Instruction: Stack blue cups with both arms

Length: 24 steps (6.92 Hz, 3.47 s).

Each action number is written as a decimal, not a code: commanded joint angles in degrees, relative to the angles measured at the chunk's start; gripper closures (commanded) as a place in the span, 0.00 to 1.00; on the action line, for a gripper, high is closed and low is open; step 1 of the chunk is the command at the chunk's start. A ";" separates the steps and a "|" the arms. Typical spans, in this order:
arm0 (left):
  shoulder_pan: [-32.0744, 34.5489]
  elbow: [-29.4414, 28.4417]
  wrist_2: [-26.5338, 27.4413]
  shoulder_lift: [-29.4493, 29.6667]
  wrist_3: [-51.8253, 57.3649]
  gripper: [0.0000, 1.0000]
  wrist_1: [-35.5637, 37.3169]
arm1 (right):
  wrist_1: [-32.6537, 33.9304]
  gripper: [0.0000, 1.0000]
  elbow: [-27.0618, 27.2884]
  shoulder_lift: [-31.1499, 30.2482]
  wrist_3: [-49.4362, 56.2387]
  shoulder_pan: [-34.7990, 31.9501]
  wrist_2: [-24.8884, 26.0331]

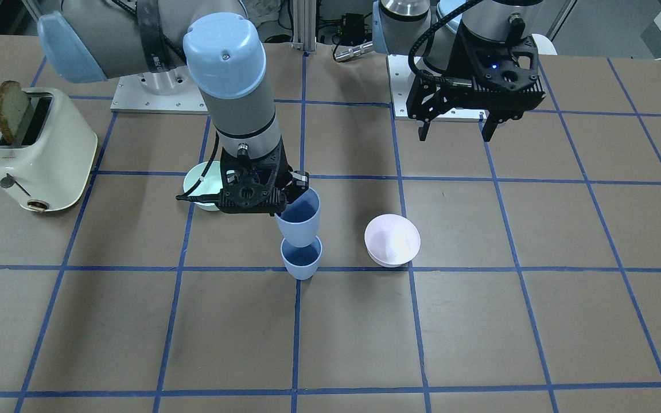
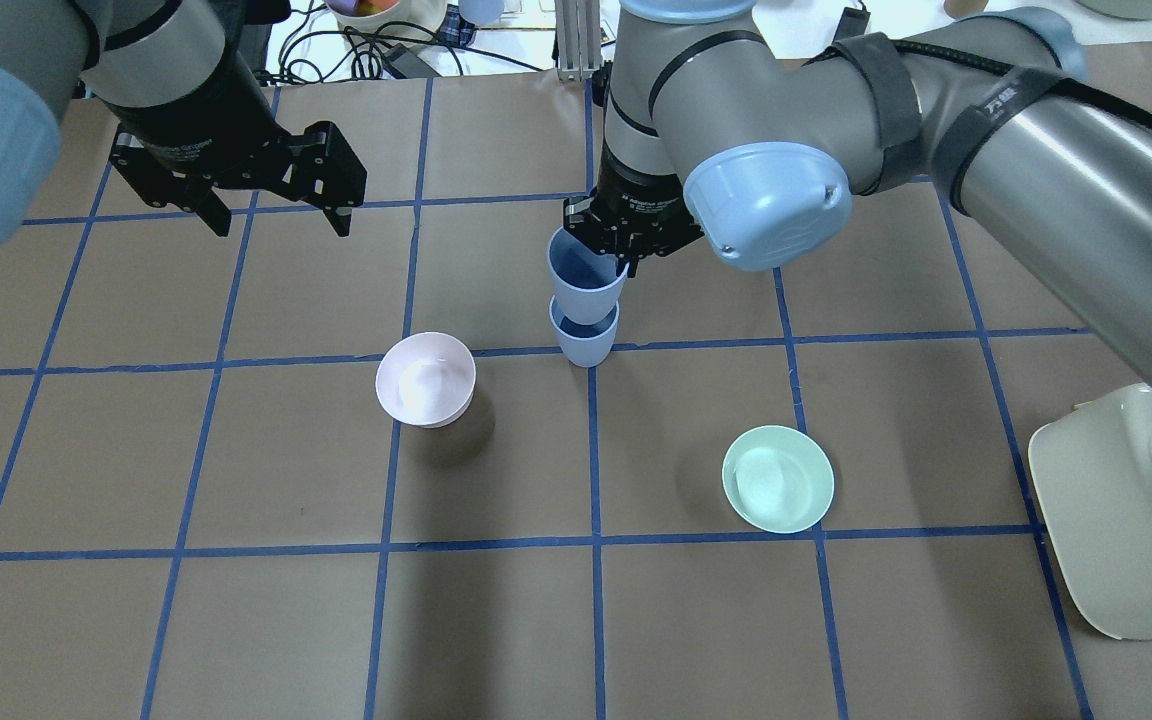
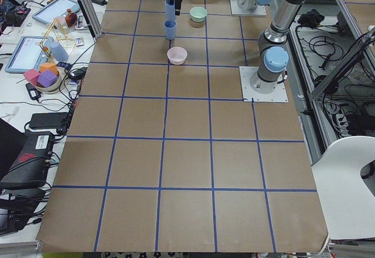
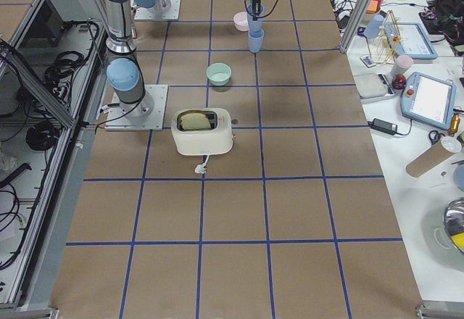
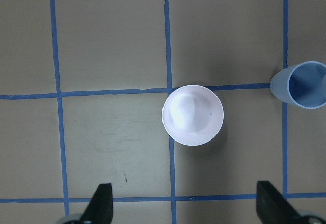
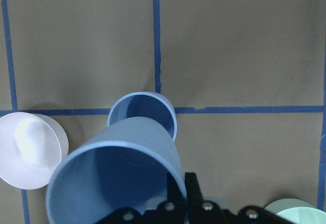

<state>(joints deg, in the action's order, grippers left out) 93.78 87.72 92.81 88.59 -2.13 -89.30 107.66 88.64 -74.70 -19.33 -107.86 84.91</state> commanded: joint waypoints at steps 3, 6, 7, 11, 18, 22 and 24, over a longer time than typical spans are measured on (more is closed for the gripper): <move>0.00 0.00 0.00 0.00 0.02 0.00 0.00 | 5.17 1.00 1.09 3.07 -0.63 -0.33 0.25; -0.09 0.09 0.00 -0.18 0.02 0.00 0.00 | 5.10 0.93 2.23 3.33 -0.36 0.11 0.26; -0.09 0.09 0.00 -0.26 0.02 0.00 -0.09 | 5.88 0.79 3.89 3.86 -0.45 0.11 0.08; -0.09 0.17 0.00 -0.18 0.02 0.00 0.00 | 10.29 0.00 4.09 2.47 1.12 3.08 1.21; -0.18 0.44 0.09 -0.09 0.02 0.00 0.09 | -17.35 0.00 -3.07 -16.89 26.01 15.40 4.56; -0.09 0.53 0.09 -0.09 0.02 0.00 0.09 | -18.63 0.00 -6.81 -12.92 27.59 15.58 4.47; -0.18 0.53 0.09 -0.09 0.02 0.00 0.09 | -18.89 0.00 -6.82 -13.19 26.45 15.67 4.91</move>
